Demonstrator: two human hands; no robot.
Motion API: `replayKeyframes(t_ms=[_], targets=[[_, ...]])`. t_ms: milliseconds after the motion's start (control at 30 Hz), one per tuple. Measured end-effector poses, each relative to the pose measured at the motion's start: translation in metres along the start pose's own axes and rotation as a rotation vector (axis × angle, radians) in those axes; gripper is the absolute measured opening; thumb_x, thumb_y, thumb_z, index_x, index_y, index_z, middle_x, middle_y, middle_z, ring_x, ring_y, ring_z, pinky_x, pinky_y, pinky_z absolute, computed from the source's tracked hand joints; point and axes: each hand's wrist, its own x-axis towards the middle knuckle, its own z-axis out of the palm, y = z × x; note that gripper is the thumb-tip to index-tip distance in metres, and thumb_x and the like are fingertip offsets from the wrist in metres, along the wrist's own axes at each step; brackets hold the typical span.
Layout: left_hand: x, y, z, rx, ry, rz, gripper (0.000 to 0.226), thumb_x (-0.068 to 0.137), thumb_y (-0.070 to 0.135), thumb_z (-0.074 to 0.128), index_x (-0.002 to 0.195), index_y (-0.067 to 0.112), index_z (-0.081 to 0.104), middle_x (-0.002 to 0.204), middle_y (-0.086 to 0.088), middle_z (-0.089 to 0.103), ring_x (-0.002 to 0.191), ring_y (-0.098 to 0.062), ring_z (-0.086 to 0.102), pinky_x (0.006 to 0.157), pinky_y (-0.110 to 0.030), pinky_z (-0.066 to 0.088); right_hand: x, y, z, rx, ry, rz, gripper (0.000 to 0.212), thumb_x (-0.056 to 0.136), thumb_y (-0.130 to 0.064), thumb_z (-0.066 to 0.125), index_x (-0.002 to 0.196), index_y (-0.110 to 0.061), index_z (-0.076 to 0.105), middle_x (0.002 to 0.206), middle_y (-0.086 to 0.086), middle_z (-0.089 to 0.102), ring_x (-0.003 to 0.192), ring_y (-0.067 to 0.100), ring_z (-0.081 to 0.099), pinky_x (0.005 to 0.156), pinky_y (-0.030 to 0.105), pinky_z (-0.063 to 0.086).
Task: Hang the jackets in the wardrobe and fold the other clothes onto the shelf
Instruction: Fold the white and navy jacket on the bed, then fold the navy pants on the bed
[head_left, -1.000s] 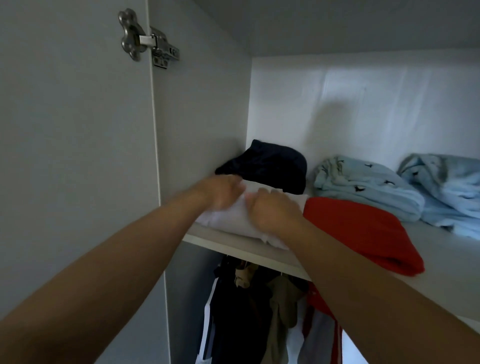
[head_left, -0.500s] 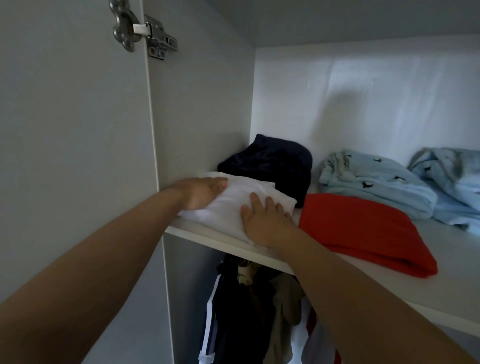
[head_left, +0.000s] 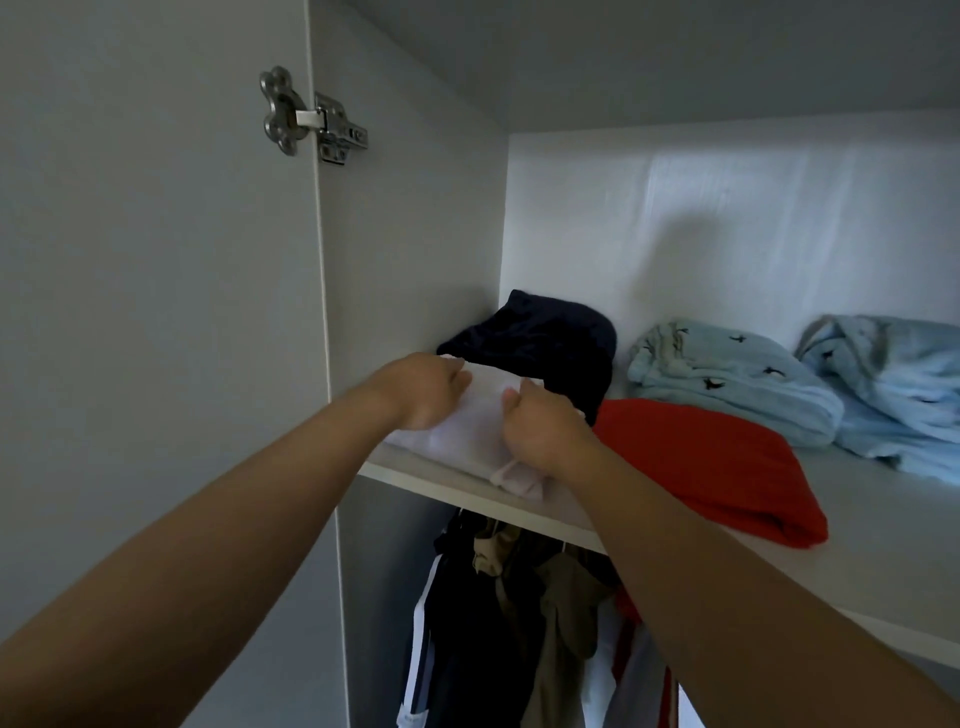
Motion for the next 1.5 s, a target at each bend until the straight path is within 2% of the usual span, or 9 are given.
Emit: replayKeyframes(t_ms=[167,267,400,600,800,867,1000,1200,1500], targets=[[-0.04,0.042,-0.003,-0.109,0.161,0.101,0.047,0.109,0.038,0.033,0.148,0.016,0.05,0.147,-0.006,0.055,0.134,-0.026,0.05,0.103,-0.029,0.036,-0.035,0.019,-0.047,0.086,0.143,-0.112,0.043,0.11,-0.032,0.03,0.139,-0.01,0.053,0.141,0.007,0.056,0.133,0.028,0.048,0.103,0.034,0.037],[-0.057,0.081,0.009,-0.345,0.228,0.188,0.039,0.109,0.037,0.038,0.129,0.018,0.065,0.129,0.0,0.067,0.121,-0.014,0.058,0.092,-0.018,0.036,-0.065,0.047,-0.07,0.15,0.286,-0.113,0.035,0.109,-0.027,0.033,0.091,-0.014,0.06,0.091,-0.002,0.062,0.087,0.019,0.058,0.076,0.025,0.037],[-0.075,0.141,0.034,-0.628,0.28,0.282,0.036,0.106,0.041,0.043,0.094,0.02,0.07,0.09,0.005,0.07,0.072,0.002,0.056,0.066,-0.016,0.041,-0.113,0.084,-0.096,0.165,0.497,-0.011,0.037,0.107,-0.028,0.044,0.134,-0.009,0.062,0.132,0.004,0.065,0.111,-0.003,0.052,0.079,-0.005,0.024],[-0.09,0.228,0.058,-0.7,0.139,0.582,0.04,0.106,0.039,0.044,0.093,0.016,0.074,0.088,0.001,0.074,0.082,-0.011,0.063,0.083,-0.033,0.046,-0.192,0.125,-0.114,0.116,0.755,0.291,0.038,0.106,-0.035,0.046,0.138,-0.021,0.062,0.136,-0.006,0.064,0.124,0.008,0.054,0.089,0.01,0.03],[-0.14,0.307,0.11,-0.813,-0.156,0.91,0.046,0.105,0.043,0.044,0.071,0.012,0.048,0.056,0.001,0.051,0.06,-0.016,0.052,0.061,-0.039,0.039,-0.314,0.159,-0.113,-0.03,0.99,0.687,0.035,0.105,-0.034,0.048,0.13,-0.018,0.066,0.131,-0.003,0.068,0.118,0.004,0.053,0.082,0.002,0.033],[-0.179,0.33,0.128,-0.831,-0.303,1.032,0.045,0.102,0.046,0.043,0.073,0.012,0.046,0.059,0.003,0.052,0.062,-0.02,0.05,0.063,-0.038,0.039,-0.367,0.157,-0.105,-0.055,1.056,0.854,0.036,0.104,-0.036,0.048,0.133,-0.021,0.065,0.132,-0.009,0.067,0.122,0.005,0.056,0.093,0.009,0.037],[-0.274,0.365,0.141,-0.891,-0.591,1.266,0.045,0.097,0.052,0.044,0.1,0.014,0.069,0.095,-0.004,0.073,0.096,-0.02,0.062,0.079,-0.033,0.049,-0.481,0.126,-0.083,-0.165,1.197,1.154,0.031,0.103,-0.037,0.046,0.118,-0.013,0.058,0.112,-0.004,0.066,0.102,0.013,0.058,0.076,0.012,0.046],[-0.433,0.376,0.113,-0.895,-0.79,1.673,0.04,0.103,0.046,0.05,0.129,0.022,0.069,0.123,0.004,0.072,0.117,-0.012,0.066,0.098,-0.029,0.051,-0.628,0.038,-0.035,-0.175,1.482,1.46,0.042,0.104,-0.039,0.044,0.113,0.0,0.055,0.109,0.019,0.065,0.103,0.035,0.06,0.092,0.058,0.05],[-0.693,0.312,0.041,-0.882,-0.93,2.031,0.041,0.102,0.047,0.048,0.133,0.026,0.066,0.13,0.009,0.068,0.122,-0.01,0.062,0.102,-0.029,0.049,-0.834,-0.127,0.059,-0.279,1.797,1.71,0.049,0.1,-0.047,0.045,0.107,0.0,0.058,0.101,0.014,0.069,0.09,0.028,0.066,0.087,0.046,0.054]])
